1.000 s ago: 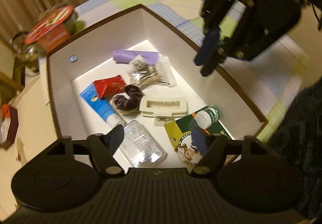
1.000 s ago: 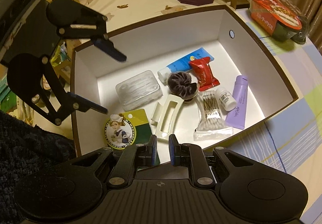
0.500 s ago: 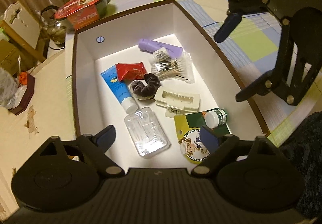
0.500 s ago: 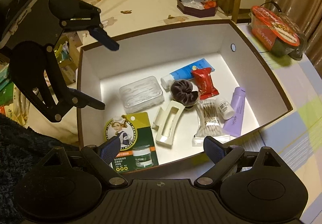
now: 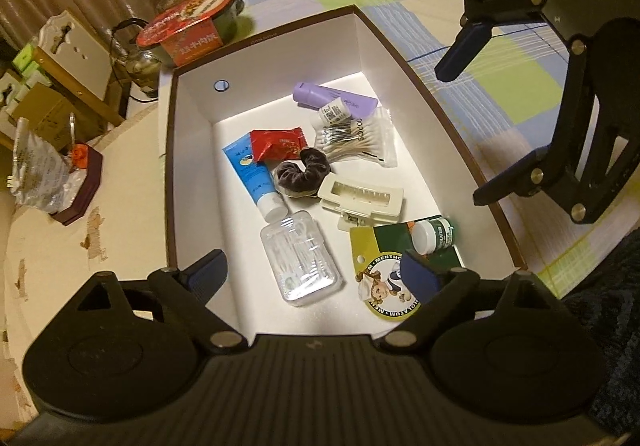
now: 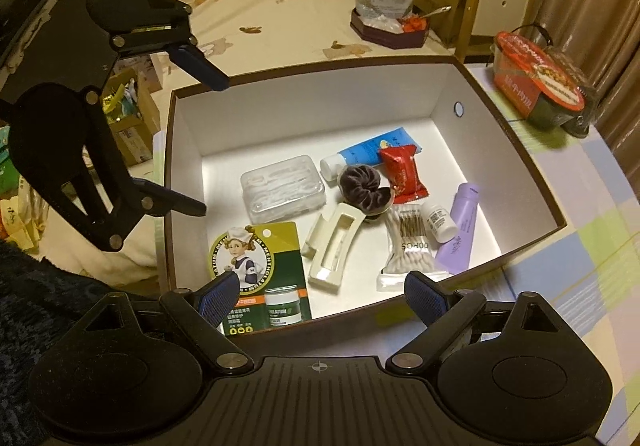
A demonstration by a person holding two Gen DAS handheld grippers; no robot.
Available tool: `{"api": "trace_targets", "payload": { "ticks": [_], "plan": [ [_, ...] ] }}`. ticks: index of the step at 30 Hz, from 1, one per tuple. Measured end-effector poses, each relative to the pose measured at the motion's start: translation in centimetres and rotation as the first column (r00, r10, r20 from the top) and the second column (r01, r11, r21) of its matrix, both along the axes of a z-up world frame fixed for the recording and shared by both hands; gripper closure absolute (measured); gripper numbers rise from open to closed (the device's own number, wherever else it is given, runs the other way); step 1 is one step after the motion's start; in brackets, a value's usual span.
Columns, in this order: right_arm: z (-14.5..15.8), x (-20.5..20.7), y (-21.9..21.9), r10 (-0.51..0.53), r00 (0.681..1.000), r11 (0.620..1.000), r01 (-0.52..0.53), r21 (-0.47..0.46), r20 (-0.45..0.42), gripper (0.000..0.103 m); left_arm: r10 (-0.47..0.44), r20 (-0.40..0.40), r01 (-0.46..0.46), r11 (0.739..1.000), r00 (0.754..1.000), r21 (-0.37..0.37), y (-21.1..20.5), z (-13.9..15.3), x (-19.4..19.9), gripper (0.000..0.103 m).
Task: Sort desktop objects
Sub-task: 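Withdraw both tools from the box back over the table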
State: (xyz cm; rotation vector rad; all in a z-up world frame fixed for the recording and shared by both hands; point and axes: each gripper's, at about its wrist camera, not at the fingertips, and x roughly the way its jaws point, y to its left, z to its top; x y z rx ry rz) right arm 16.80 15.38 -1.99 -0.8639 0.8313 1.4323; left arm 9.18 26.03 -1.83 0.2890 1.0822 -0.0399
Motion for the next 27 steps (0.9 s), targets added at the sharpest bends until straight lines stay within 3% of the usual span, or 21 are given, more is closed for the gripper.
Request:
{"api": "trace_targets", "payload": {
  "ticks": [7,15,27],
  "plan": [
    [0.3,0.0,-1.1,-0.033,0.999,0.999,0.032,0.029,0.03,0.011,0.069,0.036,-0.07,0.997,0.997,0.025,-1.2,0.7,-1.2,0.009],
    [0.7,0.3,-3.5,-0.061,0.998,0.996,0.063,0.064,-0.026,0.011,0.152,0.049,-0.154,0.988,0.987,0.03,-3.8,1.4,-2.4,0.009],
    [1.1,0.7,-8.0,-0.037,0.999,0.996,0.04,0.083,-0.034,0.011,0.271,0.063,-0.273,0.962,0.96,0.025,-9.1,2.0,-4.6,0.009]
  ]
}}
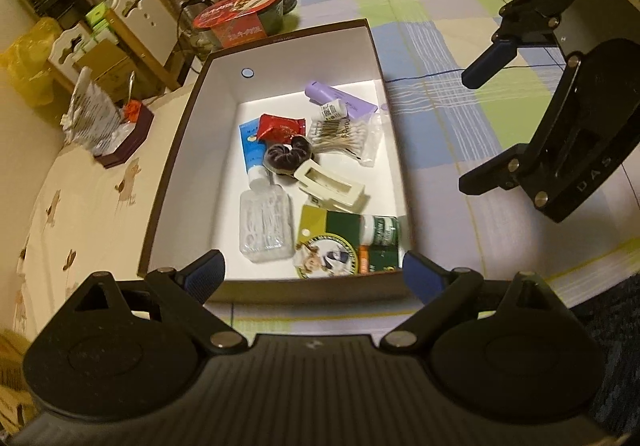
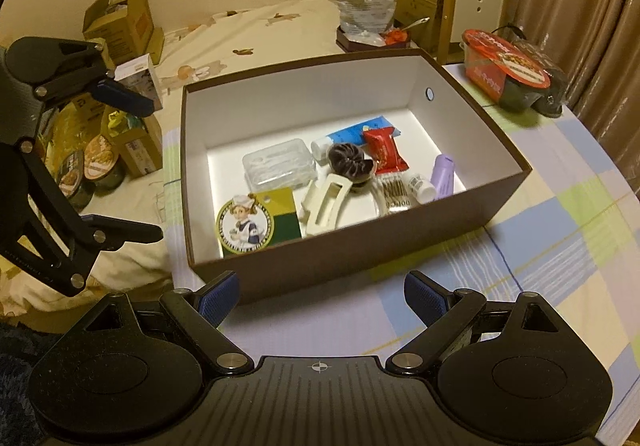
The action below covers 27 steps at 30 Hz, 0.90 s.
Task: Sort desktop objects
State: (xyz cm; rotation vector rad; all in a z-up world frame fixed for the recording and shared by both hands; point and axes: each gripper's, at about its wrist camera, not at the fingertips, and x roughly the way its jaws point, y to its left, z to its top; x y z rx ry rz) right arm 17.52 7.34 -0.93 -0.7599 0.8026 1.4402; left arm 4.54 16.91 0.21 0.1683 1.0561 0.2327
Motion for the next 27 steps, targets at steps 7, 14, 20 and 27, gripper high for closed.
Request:
{"api": "trace_targets", "payload": {
  "ticks": [7,14,20,27],
  "plan": [
    [-0.1,0.3,-2.2,0.004,1.0,1.0,-0.004,0.004,-0.001,0.011,0.087,0.033,-0.087,0.996,0.996,-0.013,-2.7,0.3,-1.0,0.009],
    [-0.1,0.8,-4.0,-0.002,1.0,1.0,0.003,0.024,-0.029,0.011,0.19,0.064,-0.187,0.981,0.98,-0.049,-4.7,0.2,-2.1,0.008],
    [0.1,1.1,-5.0,-0.014,0.999,0.999,0.015,0.04,-0.034,0.011,0.262,0.086,-0.256,0.964,0.961,-0.079,-6.0,0.2,-2.9,0.008],
    [0.1,1.5,-5.8,-0.015,0.999,0.999,0.017,0.047,-0.042,0.011,0.335,0.095,-0.327,0.941,0.937,-0.089,-7.1,0.1,-3.7,0.008]
  ]
}}
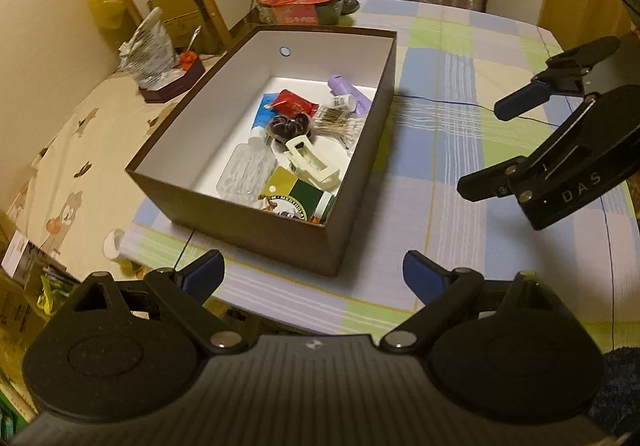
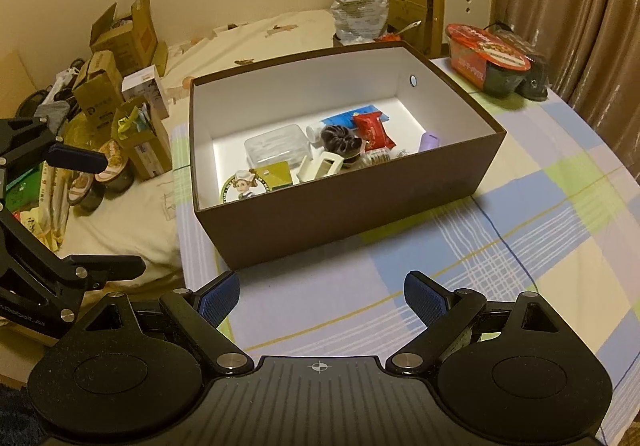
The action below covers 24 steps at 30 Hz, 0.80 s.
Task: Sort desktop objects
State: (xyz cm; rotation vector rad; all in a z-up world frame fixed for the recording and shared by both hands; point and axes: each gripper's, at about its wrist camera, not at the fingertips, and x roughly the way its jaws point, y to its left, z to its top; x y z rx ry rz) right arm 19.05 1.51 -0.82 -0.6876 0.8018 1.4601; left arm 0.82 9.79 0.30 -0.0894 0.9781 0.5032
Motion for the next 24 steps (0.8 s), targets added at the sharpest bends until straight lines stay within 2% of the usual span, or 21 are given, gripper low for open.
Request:
{"api": "trace_targets", "payload": {
  "ticks": [12,17,24],
  "plan": [
    [-1.1,0.3,-0.7,-0.028,1.0,1.0,0.028,-0.005,-0.006,0.011,0.121,0.026,-0.121,0.993,0.992,-0.009,-0.5,-0.6,-0.5,0.008],
    [-1.1,0.4,-0.7,-0.036,0.999,0.999,0.036,0.004,0.002,0.011,0.145,0.044,-0.147,0.987,0.989,0.057,-1.2,-0.7,-0.4,0.008],
    [-1.1,0.9,-0.9,-0.06,0.998,0.998,0.06,0.011,0.008,0.011,0.197,0.052,-0.198,0.98,0.979,0.018,-1.2,-1.3,-0.8,0.008]
  ]
}}
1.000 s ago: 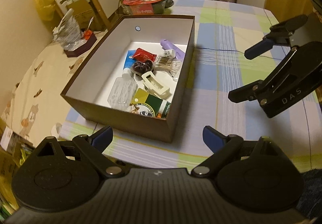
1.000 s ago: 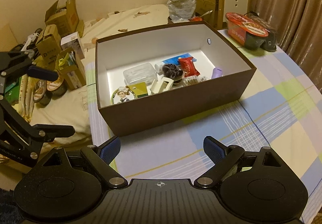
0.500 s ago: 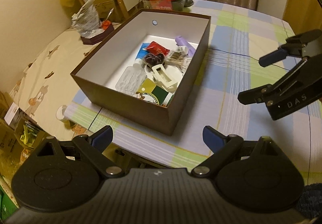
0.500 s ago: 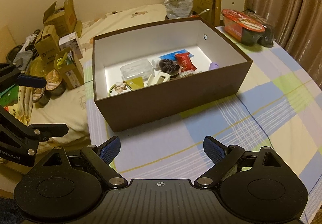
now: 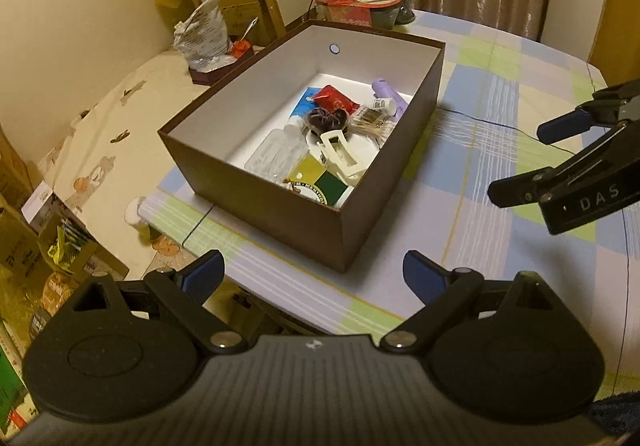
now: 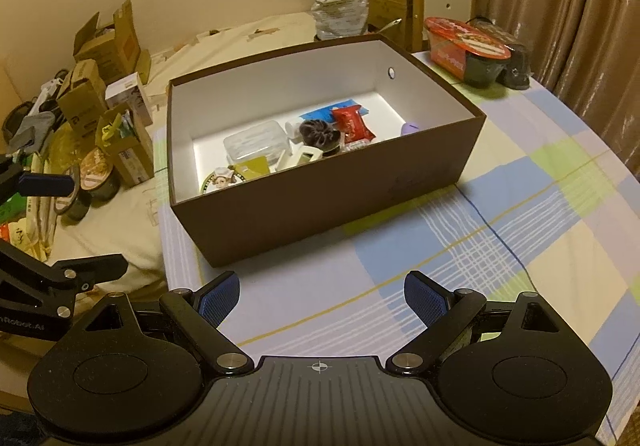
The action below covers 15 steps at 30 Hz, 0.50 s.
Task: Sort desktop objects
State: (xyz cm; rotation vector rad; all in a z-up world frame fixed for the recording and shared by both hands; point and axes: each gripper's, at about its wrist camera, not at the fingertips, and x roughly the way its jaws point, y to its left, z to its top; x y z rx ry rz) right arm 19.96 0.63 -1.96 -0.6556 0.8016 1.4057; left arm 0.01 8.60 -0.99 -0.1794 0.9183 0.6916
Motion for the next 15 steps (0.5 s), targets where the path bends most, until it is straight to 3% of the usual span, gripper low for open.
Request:
{"api": "trace_targets", "payload": {
  "ticks": [15],
  "plan": [
    [-1.3,-0.1,-0.5,-0.014,1.0,1.0,0.014,-0.028,0.002,0.011,0.017,0.03,-0.017,1.0,0.999,-0.017,-1.4,0.0,0.2,0.009]
  ]
}}
